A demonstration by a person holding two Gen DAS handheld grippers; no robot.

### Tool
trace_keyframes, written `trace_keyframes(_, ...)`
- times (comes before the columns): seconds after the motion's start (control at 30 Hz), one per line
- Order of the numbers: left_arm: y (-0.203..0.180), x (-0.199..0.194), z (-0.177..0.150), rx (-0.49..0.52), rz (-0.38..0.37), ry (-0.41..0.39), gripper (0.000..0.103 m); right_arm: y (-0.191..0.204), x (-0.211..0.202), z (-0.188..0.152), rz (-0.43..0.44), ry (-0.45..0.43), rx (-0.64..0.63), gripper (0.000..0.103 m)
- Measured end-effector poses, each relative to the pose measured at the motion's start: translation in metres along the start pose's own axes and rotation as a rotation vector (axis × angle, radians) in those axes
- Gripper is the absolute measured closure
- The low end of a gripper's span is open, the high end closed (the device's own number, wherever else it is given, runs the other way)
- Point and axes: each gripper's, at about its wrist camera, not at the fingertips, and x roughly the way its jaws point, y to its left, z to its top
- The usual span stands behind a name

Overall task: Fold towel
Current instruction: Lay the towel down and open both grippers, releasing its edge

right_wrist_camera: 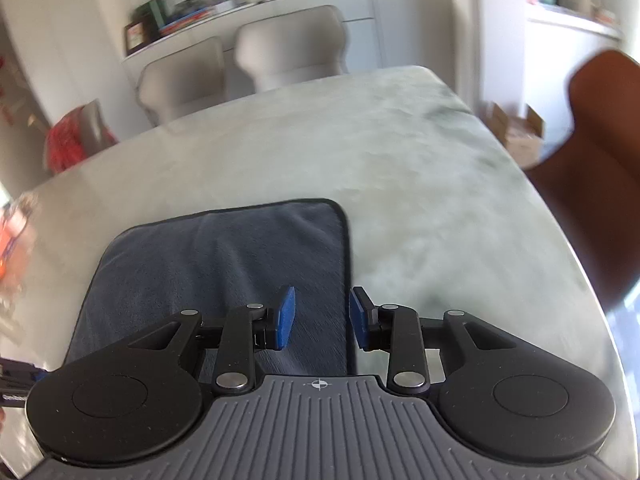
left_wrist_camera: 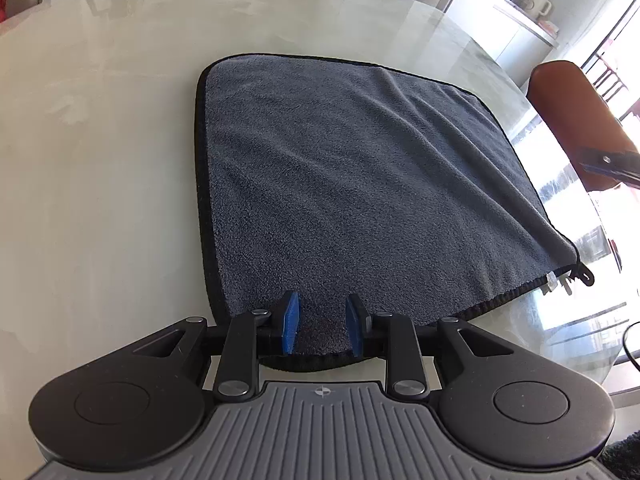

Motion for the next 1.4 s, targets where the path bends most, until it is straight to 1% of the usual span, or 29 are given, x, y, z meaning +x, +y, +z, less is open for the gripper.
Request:
trace_keyframes(0.07,0.0,-0.001,-0.001,-0.002,0.003,0.004,0.077,0.0,0.02,0.009,0.007,0.012,-0.031,0.072)
trace_keyframes(0.13,0.0,-0.003,-0.002,-0.013,0.006,0.005,0.077,0.003,0.048,0.022,0.024,0.033,-0.053,0.072)
trace_keyframes(0.23,0.002,-0.005,-0.004,-0.028,0.001,0.001,0.077,0.003,0.078,0.036,0.044,0.056,-0.047,0.072)
trace_keyframes(0.4,0.005,-0.008,-0.003,-0.053,-0.011,0.007,0.077,0.008,0.113,0.049,0.05,0.083,-0.083,0.072)
trace_keyframes(0.47,0.006,-0.008,-0.001,-0.055,-0.015,0.011,0.076,0.008,0.125,0.05,0.041,0.103,-0.101,0.074)
trace_keyframes(0.53,0.007,-0.007,0.0,-0.057,-0.017,0.013,0.076,0.008,0.134,0.05,0.008,0.12,-0.122,0.076)
trace_keyframes(0.67,0.006,-0.005,0.002,-0.05,-0.019,0.019,0.074,0.01,0.142,0.052,-0.016,0.138,-0.167,0.077)
trace_keyframes(0.8,0.004,-0.005,0.004,-0.042,-0.027,0.027,0.069,0.016,0.15,0.059,-0.049,0.161,-0.231,0.077)
trace_keyframes(0.97,0.003,-0.005,0.004,-0.03,-0.027,0.028,0.068,0.012,0.161,0.074,-0.055,0.18,-0.242,0.077)
trace_keyframes(1.13,0.004,-0.005,0.003,-0.039,-0.033,0.022,0.068,0.014,0.167,0.08,-0.06,0.169,-0.283,0.078)
trace_keyframes(1.27,0.003,-0.005,0.002,-0.028,-0.026,0.019,0.068,0.01,0.17,0.086,-0.045,0.176,-0.289,0.079)
trace_keyframes(1.33,0.002,-0.005,0.002,-0.029,-0.025,0.019,0.066,0.01,0.166,0.088,-0.035,0.198,-0.262,0.077)
trace_keyframes(1.4,0.003,-0.006,0.003,-0.036,-0.027,0.019,0.063,0.009,0.148,0.083,0.021,0.205,-0.213,0.075)
